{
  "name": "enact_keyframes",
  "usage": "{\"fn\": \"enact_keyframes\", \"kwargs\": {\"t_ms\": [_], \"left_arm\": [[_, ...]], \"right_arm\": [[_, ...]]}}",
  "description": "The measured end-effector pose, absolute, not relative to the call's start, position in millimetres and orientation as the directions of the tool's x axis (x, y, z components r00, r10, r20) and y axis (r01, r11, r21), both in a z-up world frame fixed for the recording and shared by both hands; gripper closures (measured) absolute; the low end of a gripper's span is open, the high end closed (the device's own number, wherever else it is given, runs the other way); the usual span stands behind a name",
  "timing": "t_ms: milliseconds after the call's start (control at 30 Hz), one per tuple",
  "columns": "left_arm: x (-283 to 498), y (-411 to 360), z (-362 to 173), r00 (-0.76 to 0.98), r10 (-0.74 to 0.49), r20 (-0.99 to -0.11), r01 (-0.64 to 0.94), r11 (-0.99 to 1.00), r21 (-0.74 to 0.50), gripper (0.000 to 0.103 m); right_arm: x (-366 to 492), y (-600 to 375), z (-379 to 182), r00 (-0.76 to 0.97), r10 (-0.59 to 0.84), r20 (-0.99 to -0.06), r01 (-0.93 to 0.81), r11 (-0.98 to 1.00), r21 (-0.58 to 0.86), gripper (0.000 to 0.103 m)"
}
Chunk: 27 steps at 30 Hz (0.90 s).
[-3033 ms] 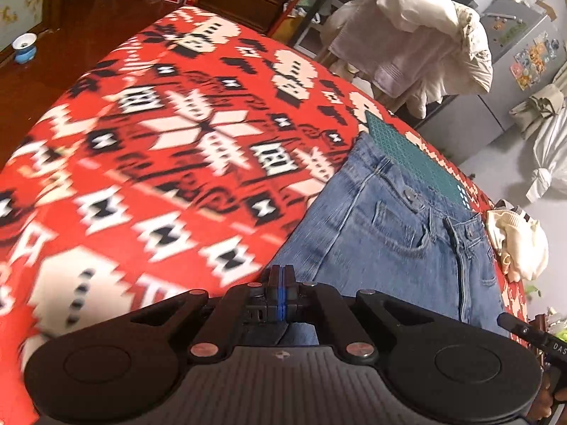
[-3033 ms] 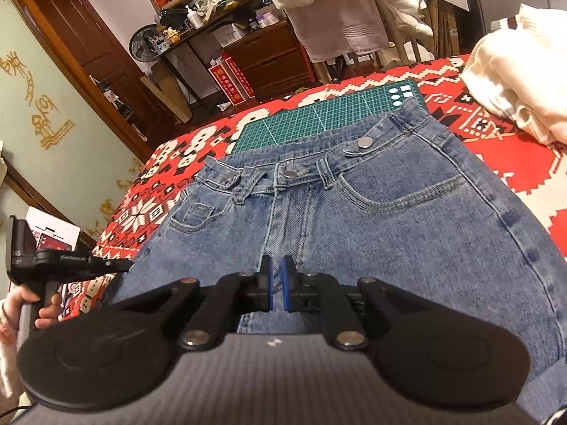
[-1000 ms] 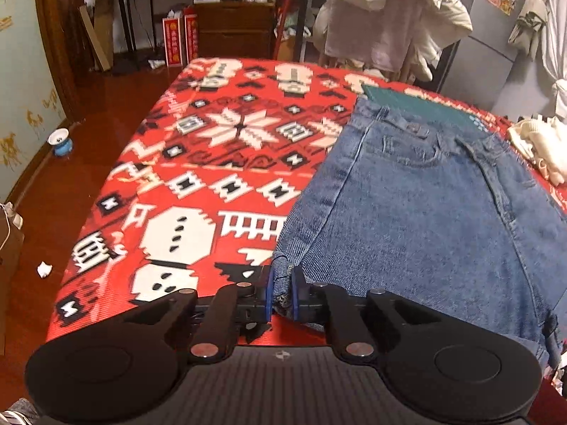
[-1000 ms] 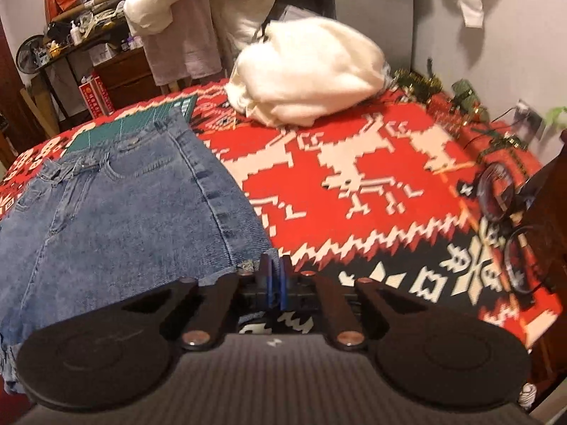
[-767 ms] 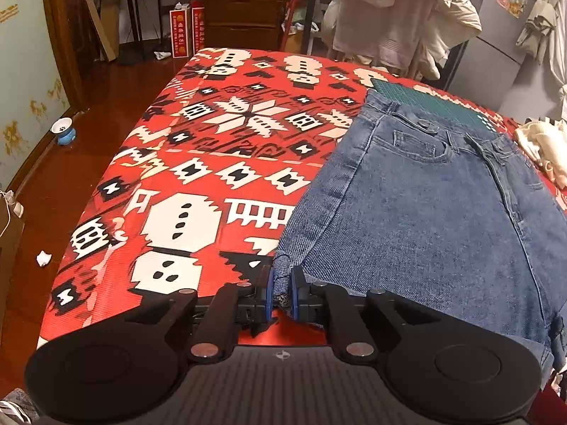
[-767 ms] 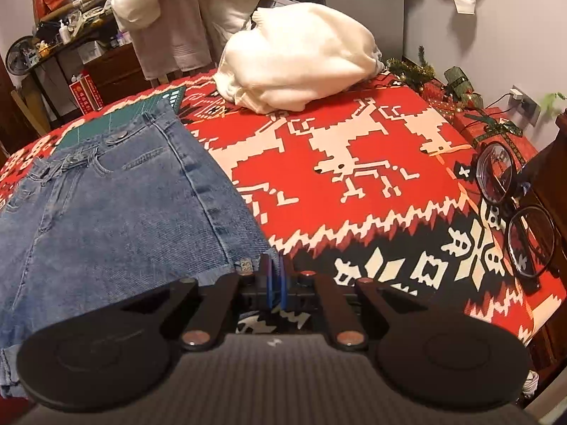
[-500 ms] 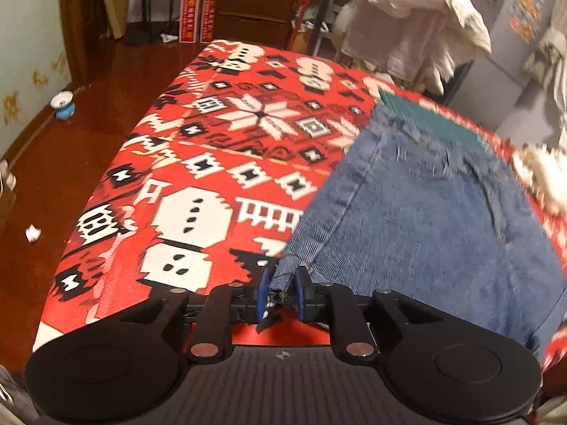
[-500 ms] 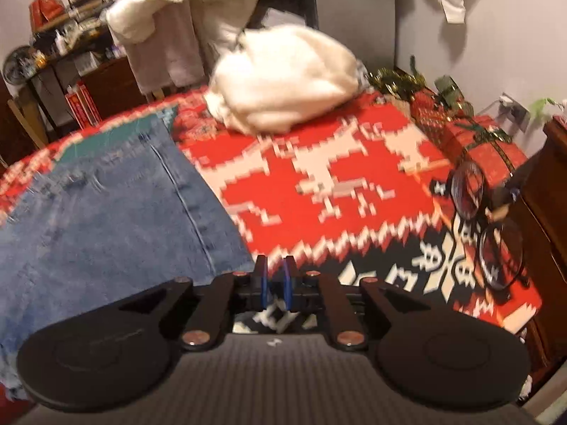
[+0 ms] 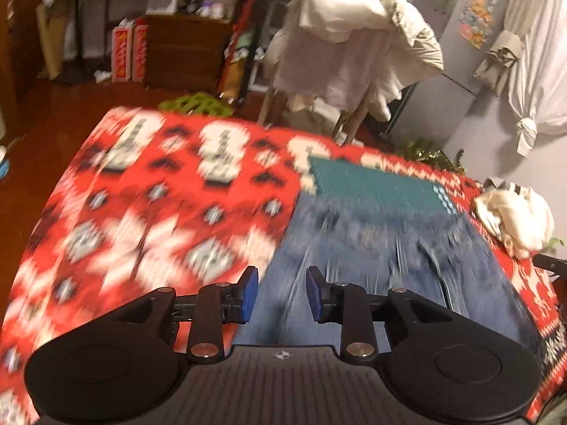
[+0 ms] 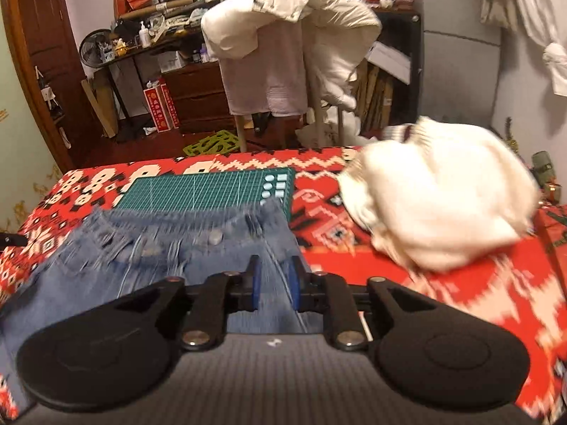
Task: Fold clothes
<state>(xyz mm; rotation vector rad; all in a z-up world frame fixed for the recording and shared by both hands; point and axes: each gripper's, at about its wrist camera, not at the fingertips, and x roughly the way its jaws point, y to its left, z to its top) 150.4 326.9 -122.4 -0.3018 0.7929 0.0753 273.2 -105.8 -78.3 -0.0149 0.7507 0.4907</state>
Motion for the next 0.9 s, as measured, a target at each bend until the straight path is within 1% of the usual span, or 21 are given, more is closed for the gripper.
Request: {"fn": "enact_keyframes", "kwargs": {"t_ms": [167,300,467,633,667,700,733,800,900], "left_arm": [[209,325,-138,0.693,-0.07,-0.718,-0.126,0.968,-0.216,0.074],[235,328,-152,0.681,-0.115,-0.724,-0.092,0.966,-0.24,0.074],[252,333,-165,0.659,-0.115,-0.743,-0.1,0.966,-0.238,0.074],[257,337,-169,0.667,-0.159,-0.728,-0.075,0.958,-0.277,0.075],[258,337,-170,0.668,-0.168,-0.725,-0.07,0.956,-0.285,0.081],[260,337,-171,0.666,-0.178,-0.725,-0.065,0.954,-0.294,0.091],[262,335,-172,0.665,-0.178,-0.725,-0.063,0.954,-0.292,0.091],[261,329,-170,0.673,-0.152,-0.724,-0.054,0.966,-0.253,0.096],[258,323,-165,0.696,-0.113,-0.709,-0.05,0.978,-0.205,0.097]], "right_arm": [[333,-75,-99,0.608,0.41,-0.68,-0.455,0.882,0.125,0.084],[369,-62,-118,0.586,0.407,-0.701,-0.45,0.883,0.136,0.084],[392,-56,-135,0.549,0.42,-0.722,-0.449,0.877,0.169,0.083],[402,-53,-147,0.521,0.44,-0.731,-0.457,0.868,0.196,0.084],[403,-53,-149,0.519,0.446,-0.729,-0.458,0.865,0.203,0.084],[404,-53,-150,0.52,0.451,-0.726,-0.457,0.864,0.209,0.085],[404,-54,-150,0.523,0.454,-0.721,-0.455,0.864,0.215,0.087],[402,-54,-150,0.532,0.456,-0.713,-0.451,0.866,0.217,0.096],[393,-48,-145,0.576,0.425,-0.698,-0.455,0.876,0.158,0.098]]}}
